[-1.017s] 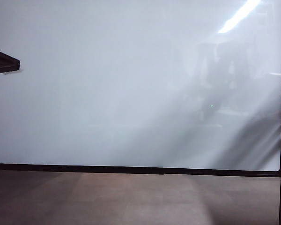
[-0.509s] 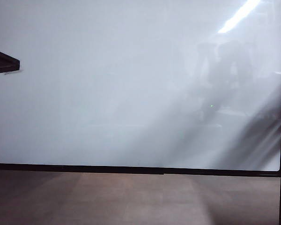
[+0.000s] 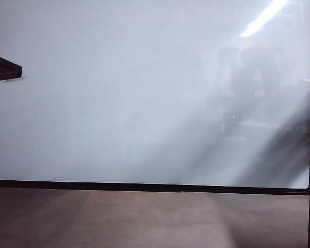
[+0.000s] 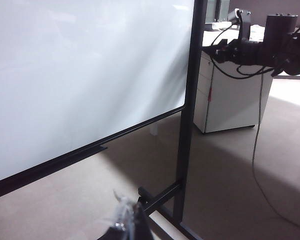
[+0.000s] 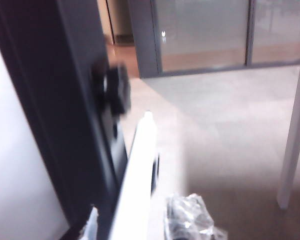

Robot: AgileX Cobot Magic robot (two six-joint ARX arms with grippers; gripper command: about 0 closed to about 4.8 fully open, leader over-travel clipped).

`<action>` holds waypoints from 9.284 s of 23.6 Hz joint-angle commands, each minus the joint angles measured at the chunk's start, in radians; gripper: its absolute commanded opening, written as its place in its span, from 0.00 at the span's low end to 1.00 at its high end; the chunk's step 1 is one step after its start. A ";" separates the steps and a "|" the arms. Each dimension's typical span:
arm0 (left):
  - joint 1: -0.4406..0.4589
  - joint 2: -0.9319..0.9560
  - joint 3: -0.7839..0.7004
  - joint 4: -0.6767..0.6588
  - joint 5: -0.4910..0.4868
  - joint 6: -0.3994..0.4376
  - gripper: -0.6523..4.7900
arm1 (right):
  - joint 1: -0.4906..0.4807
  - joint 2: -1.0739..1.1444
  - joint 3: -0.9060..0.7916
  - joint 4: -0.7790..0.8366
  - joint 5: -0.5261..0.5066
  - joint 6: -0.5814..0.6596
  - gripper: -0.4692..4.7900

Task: Reach to the right to find the marker pen, pick it up, and write the number 8 on the whiteboard.

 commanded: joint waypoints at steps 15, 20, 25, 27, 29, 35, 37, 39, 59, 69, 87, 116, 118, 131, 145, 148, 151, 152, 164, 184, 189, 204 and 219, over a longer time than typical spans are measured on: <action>0.001 0.001 0.001 0.011 0.001 0.000 0.11 | 0.002 -0.004 0.019 -0.029 0.018 0.000 0.08; 0.001 0.001 0.001 0.011 0.001 0.000 0.11 | -0.021 -0.059 0.019 0.110 0.096 0.074 0.08; 0.003 0.001 0.001 0.011 0.001 0.000 0.11 | -0.090 -0.461 0.018 -0.157 0.230 0.109 0.08; 0.006 0.001 0.001 0.011 0.001 0.000 0.11 | -0.093 -0.655 0.018 -0.332 0.262 0.106 0.08; 0.056 0.001 0.001 0.011 0.026 0.000 0.11 | -0.089 -0.866 0.018 -0.444 0.304 0.112 0.08; 0.135 0.001 0.001 0.011 0.020 0.000 0.11 | 0.133 -1.246 0.018 -0.838 0.313 0.170 0.08; 0.135 0.001 0.001 0.011 0.023 0.000 0.11 | 0.290 -1.320 0.018 -0.927 0.351 0.161 0.08; 0.135 0.001 0.001 0.011 0.020 0.000 0.11 | 0.433 -1.352 0.018 -0.979 0.421 0.134 0.08; 0.135 0.035 0.534 -0.019 0.024 0.000 0.11 | 0.877 -0.981 0.079 -0.793 0.672 0.082 0.08; 0.135 0.143 0.663 -0.056 0.027 0.000 0.11 | 0.957 -0.764 0.295 -0.779 0.709 0.031 0.08; 0.135 0.194 0.685 -0.108 0.027 0.000 0.11 | 0.921 -0.615 0.405 -0.732 0.724 0.031 0.08; 0.135 0.194 0.728 -0.102 0.027 0.000 0.11 | 0.919 -0.602 0.260 -0.809 0.751 0.114 0.08; 0.135 0.194 0.728 -0.101 0.027 0.000 0.11 | 0.919 -0.602 0.230 -0.783 0.751 0.120 0.08; 0.135 0.194 0.728 -0.102 0.027 0.000 0.11 | 0.908 -0.604 0.209 -0.769 0.834 0.134 0.08; 0.135 0.193 0.728 -0.105 0.027 0.000 0.11 | 0.831 -0.679 0.134 -0.767 0.858 0.136 0.08; 0.135 0.193 0.728 -0.104 0.027 0.000 0.11 | 0.808 -0.703 0.123 -0.768 0.844 0.136 0.08; 0.135 0.193 0.728 -0.104 0.027 0.000 0.11 | 0.797 -0.716 0.126 -0.763 0.799 0.135 0.08; 0.135 0.193 0.728 -0.105 0.027 0.000 0.11 | 0.799 -0.719 0.126 -0.761 0.795 0.135 0.08; 0.135 0.193 0.728 -0.101 0.027 0.000 0.11 | 0.877 -0.727 0.197 -0.715 0.704 0.109 0.08; 0.135 0.193 0.728 -0.101 0.027 0.000 0.11 | 0.885 -0.600 0.476 -0.845 0.644 0.029 0.08; 0.135 0.193 0.728 -0.101 0.027 0.000 0.11 | 0.869 -0.611 0.475 -0.880 0.679 0.019 0.08; 0.135 0.193 0.727 -0.101 0.027 0.000 0.11 | 0.748 -0.694 0.440 -0.974 0.700 0.008 0.08; 0.135 0.193 0.727 -0.101 0.027 0.000 0.11 | 0.732 -0.730 0.260 -0.970 0.671 0.075 0.08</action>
